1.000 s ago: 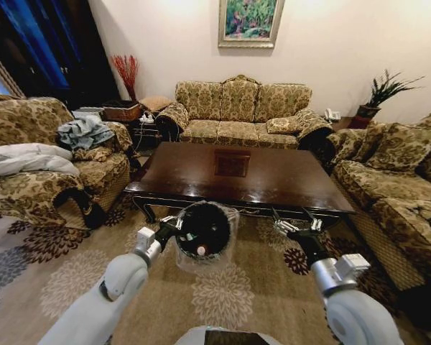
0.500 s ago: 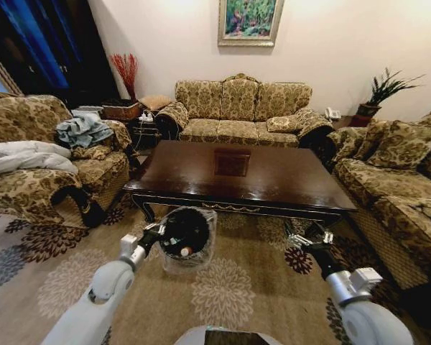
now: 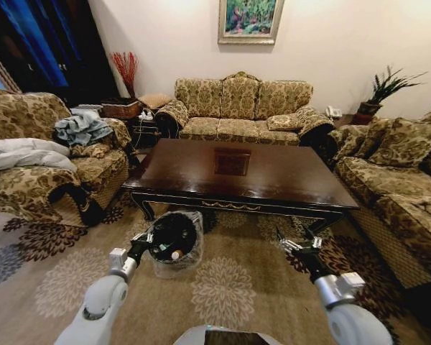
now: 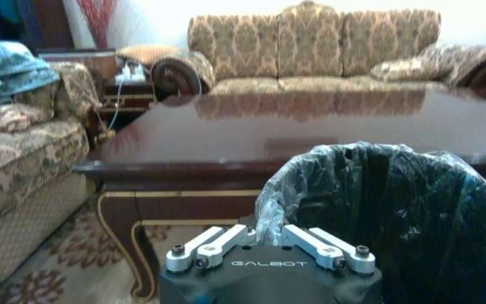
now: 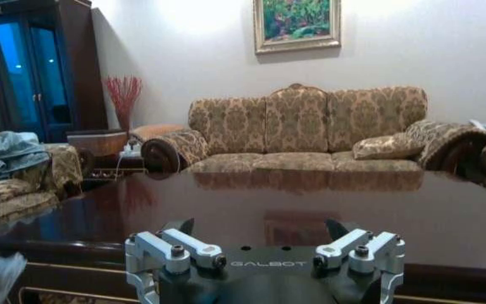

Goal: Move to the front of the table and place the trash on the table into the trash bin.

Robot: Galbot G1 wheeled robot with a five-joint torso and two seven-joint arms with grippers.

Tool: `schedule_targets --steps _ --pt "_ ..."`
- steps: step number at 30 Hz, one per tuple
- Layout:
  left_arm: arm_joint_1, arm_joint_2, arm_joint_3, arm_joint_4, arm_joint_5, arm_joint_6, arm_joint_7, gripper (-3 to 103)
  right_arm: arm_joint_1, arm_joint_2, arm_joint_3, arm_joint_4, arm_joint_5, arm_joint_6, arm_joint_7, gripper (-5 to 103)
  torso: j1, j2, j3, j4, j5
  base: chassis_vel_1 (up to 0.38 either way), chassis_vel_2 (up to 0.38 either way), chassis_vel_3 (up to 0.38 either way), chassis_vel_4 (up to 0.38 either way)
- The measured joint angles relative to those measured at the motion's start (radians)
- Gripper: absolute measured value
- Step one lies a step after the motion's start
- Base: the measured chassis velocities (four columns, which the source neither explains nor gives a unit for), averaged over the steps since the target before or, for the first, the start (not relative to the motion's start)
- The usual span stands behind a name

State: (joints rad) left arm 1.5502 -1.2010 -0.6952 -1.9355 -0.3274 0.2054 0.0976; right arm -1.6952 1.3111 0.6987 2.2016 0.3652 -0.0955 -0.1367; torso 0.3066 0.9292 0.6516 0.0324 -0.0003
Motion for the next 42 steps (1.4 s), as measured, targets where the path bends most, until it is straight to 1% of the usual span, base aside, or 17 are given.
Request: schedule_targets --steps 2,6,9,10,11,13,15,18,20,22,27,29,31,33,34,37,42 --pt "-0.001 0.006 -0.009 0.031 0.005 0.010 0.020 4 0.032 0.010 -0.009 -0.030 -0.004 -0.004 0.001 100 -0.006 -0.015 -0.008 0.0000 0.0001 0.000 0.000 0.000 0.000" --pt "-0.002 0.007 -0.017 0.058 0.002 0.014 0.022 4 0.049 0.020 -0.011 -0.054 -0.006 -0.003 0.001 100 -0.012 -0.026 -0.015 0.0000 0.0002 0.000 0.000 0.000 0.000" --pt "-0.006 0.006 -0.037 0.099 -0.037 0.018 0.024 4 0.059 0.031 -0.006 -0.089 -0.006 0.012 -0.003 100 -0.020 -0.045 -0.025 0.0000 0.0001 0.000 0.000 0.000 0.000" --pt "-0.006 0.006 -0.037 0.099 -0.037 0.018 0.024 4 0.059 0.031 -0.006 -0.089 -0.006 0.012 -0.003 100 -0.020 -0.045 -0.025 0.0000 0.0001 0.000 0.000 0.000 0.000" --pt "-0.007 0.006 -0.047 0.113 -0.055 0.022 0.027 4 0.061 0.035 -0.003 -0.103 -0.005 0.021 -0.006 100 -0.024 -0.054 -0.031 -0.0001 0.0001 0.000 0.000 0.000 0.000" --pt "-0.009 0.007 -0.058 0.133 -0.064 0.024 0.039 4 0.064 0.042 0.000 -0.116 -0.005 0.029 -0.010 100 -0.029 -0.065 -0.036 -0.0001 0.0002 0.000 0.000 0.000 0.000" --pt "-0.010 0.007 -0.060 0.139 -0.066 0.024 0.040 4 0.066 0.045 0.000 -0.119 -0.005 0.032 -0.010 100 -0.030 -0.068 -0.038 -0.0001 0.0003 0.000 0.000 0.000 0.000" --pt "-0.020 0.006 -0.073 0.177 -0.082 0.024 0.044 4 0.070 0.061 -0.005 -0.129 -0.012 0.045 -0.011 100 -0.038 -0.088 -0.050 0.0000 0.0001 0.000 0.000 0.000 0.000" --pt "-0.021 0.006 -0.075 0.183 -0.085 0.023 0.045 4 0.070 0.063 -0.007 -0.129 -0.015 0.046 -0.011 100 -0.040 -0.092 -0.052 0.0000 0.0002 0.000 0.000 0.000 0.000" --pt "-0.027 0.007 -0.079 0.200 -0.089 0.014 0.049 4 0.070 0.067 -0.009 -0.128 -0.020 0.047 -0.011 100 -0.046 -0.105 -0.060 0.0000 0.0002 0.000 0.000 0.000 0.000" --pt "-0.047 0.008 -0.082 0.232 -0.098 0.001 0.060 4 0.071 0.070 -0.010 -0.120 -0.024 0.048 -0.011 100 -0.054 -0.123 -0.070 0.0000 0.0003 0.000 0.000 0.000 0.000" --pt "-0.064 0.015 -0.081 0.259 -0.125 0.002 0.059 4 0.066 0.071 -0.010 -0.114 -0.025 0.053 -0.010 100 -0.060 -0.136 -0.076 -0.0001 0.0002 0.000 0.000 0.000 0.000" --pt "-0.069 0.016 -0.081 0.267 -0.127 0.002 0.059 4 0.065 0.071 -0.010 -0.113 -0.025 0.053 -0.010 100 -0.061 -0.139 -0.078 0.0000 0.0001 0.000 0.000 0.000 0.000" --pt "-0.090 0.030 -0.081 0.307 -0.127 0.005 0.057 4 0.062 0.070 -0.006 -0.108 -0.025 0.053 -0.010 100 -0.067 -0.154 -0.087 -0.0001 0.0003 0.000 0.000 0.000 0.000" --pt "-0.090 0.030 -0.081 0.307 -0.127 0.005 0.057 4 0.062 0.070 -0.006 -0.108 -0.025 0.053 -0.010 100 -0.067 -0.154 -0.087 -0.0001 0.0003 0.000 0.000 0.000 0.000" --pt "-0.099 0.053 -0.081 0.352 -0.124 0.006 0.069 4 0.063 0.067 -0.001 -0.107 -0.024 0.054 -0.008 100 -0.074 -0.172 -0.098 0.0000 0.0002 0.000 0.000 0.000 0.000" --pt "-0.102 0.071 -0.083 0.389 -0.124 0.000 0.086 4 0.064 0.069 0.002 -0.103 -0.021 0.055 -0.005 100 -0.083 -0.191 -0.109 0.0000 0.0002 0.000 0.000 0.000 0.000"
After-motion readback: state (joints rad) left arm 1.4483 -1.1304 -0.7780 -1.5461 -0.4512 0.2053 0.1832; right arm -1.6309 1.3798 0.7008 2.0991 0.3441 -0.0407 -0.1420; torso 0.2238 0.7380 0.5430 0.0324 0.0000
